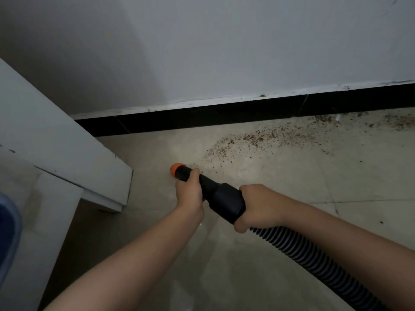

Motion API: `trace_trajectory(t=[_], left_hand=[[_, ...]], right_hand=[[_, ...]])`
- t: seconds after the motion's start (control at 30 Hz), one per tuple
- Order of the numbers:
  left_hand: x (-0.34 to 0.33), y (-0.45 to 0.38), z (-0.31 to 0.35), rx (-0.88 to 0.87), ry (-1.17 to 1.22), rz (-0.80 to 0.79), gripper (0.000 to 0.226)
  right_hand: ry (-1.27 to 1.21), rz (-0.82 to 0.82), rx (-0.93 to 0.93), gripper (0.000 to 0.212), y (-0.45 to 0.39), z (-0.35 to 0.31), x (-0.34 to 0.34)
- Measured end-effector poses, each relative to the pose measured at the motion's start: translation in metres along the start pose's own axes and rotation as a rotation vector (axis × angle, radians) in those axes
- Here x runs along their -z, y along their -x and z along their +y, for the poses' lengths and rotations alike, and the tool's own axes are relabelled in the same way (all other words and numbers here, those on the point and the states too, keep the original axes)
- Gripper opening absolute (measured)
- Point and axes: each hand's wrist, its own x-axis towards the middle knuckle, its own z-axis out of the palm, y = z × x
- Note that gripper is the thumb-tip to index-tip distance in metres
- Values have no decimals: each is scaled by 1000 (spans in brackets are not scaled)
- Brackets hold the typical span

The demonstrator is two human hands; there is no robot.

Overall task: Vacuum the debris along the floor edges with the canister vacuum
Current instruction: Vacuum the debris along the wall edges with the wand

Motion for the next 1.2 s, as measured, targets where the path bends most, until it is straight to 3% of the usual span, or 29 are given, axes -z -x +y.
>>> trace_trajectory(t=[0.23, 0.47, 0.67, 1.0, 1.2], left_hand=[[3, 15, -19, -15, 11, 19, 44], [-32, 16, -3, -19, -120, -218, 45], [-66, 15, 3, -13, -190, -265, 53], [-23, 28, -32, -95, -102, 14, 51], [-22, 44, -33, -46, -111, -62, 48]], right_hand=[[83, -23, -14, 29, 17, 6, -7], [15, 108, -110, 33, 21, 33, 9], [-86, 169, -183, 33, 18, 52, 24], [43, -31, -61, 35, 24, 34, 6], [125, -34, -116, 34, 43, 29, 10]])
